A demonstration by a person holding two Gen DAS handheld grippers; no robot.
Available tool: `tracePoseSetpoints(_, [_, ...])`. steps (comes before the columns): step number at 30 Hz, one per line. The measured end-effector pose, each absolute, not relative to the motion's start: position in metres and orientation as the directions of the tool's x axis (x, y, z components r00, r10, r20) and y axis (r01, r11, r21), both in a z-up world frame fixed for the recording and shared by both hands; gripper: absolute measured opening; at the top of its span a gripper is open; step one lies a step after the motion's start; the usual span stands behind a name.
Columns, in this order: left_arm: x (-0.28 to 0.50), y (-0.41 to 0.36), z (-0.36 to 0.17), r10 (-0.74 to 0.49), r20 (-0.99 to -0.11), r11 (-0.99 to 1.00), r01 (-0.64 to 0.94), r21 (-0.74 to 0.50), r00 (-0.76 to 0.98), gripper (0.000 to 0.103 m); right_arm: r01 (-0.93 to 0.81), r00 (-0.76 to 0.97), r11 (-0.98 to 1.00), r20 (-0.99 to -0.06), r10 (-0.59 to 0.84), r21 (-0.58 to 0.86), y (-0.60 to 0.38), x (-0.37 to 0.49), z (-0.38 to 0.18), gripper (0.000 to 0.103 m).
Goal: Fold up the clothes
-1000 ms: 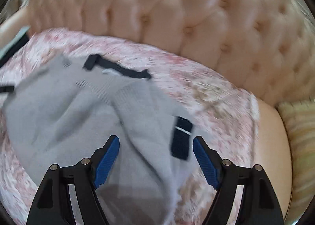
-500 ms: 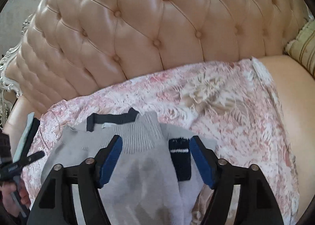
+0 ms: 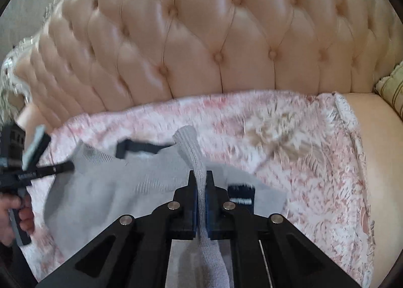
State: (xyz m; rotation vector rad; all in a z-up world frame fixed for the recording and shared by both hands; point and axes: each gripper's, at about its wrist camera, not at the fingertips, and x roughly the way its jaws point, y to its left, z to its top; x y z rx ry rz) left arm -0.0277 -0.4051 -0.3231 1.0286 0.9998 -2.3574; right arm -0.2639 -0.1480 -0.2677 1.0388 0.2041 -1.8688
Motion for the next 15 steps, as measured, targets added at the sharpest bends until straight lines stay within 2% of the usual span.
tracePoseSetpoints(2, [-0.032, -0.408, -0.328, -0.061, -0.765, -0.677, 0.590, -0.440, -0.641, 0.006, 0.786, -0.156, -0.531, -0.729, -0.667, 0.317, -0.149, -0.270, -0.273, 0.005])
tracePoseSetpoints(4, [-0.042, -0.408, -0.337, -0.060, -0.809, -0.692, 0.608, -0.389, -0.585, 0.008, 0.777, -0.152, -0.554, -0.764, -0.627, 0.299, -0.153, -0.272, -0.284, 0.005])
tracePoseSetpoints(6, [-0.045, -0.401, -0.339, -0.131, -0.846, -0.722, 0.635, -0.276, -0.516, 0.030, 0.765, -0.153, -0.580, -0.797, -0.584, 0.279, -0.157, -0.274, -0.295, 0.009])
tracePoseSetpoints(7, [-0.043, -0.396, -0.332, -0.180, -0.844, -0.729, 0.645, -0.230, -0.505, 0.036, 0.762, -0.157, -0.586, -0.799, -0.580, 0.275, -0.156, -0.274, -0.294, 0.009])
tracePoseSetpoints(8, [-0.040, -0.391, -0.326, -0.228, -0.840, -0.733, 0.654, -0.184, -0.492, 0.049, 0.760, -0.163, -0.591, -0.800, -0.577, 0.272, -0.155, -0.274, -0.293, 0.014])
tracePoseSetpoints(9, [-0.037, -0.387, -0.320, -0.276, -0.833, -0.735, 0.663, -0.138, -0.480, 0.054, 0.757, -0.168, -0.595, -0.801, -0.575, 0.268, -0.154, -0.274, -0.291, 0.026])
tracePoseSetpoints(11, [-0.033, -0.378, -0.308, -0.344, -0.819, -0.741, 0.668, -0.064, -0.460, 0.055, 0.752, -0.194, -0.604, -0.787, -0.585, 0.264, -0.149, -0.273, -0.284, 0.064])
tracePoseSetpoints(13, [-0.030, -0.370, -0.299, -0.378, -0.807, -0.754, 0.657, -0.017, -0.454, 0.057, 0.748, -0.212, -0.605, -0.767, -0.606, 0.271, -0.144, -0.272, -0.279, 0.072])
tracePoseSetpoints(15, [-0.032, -0.368, -0.301, -0.374, -0.812, -0.759, 0.651, -0.009, -0.448, 0.059, 0.752, -0.197, -0.598, -0.771, -0.606, 0.278, -0.145, -0.272, -0.280, 0.072])
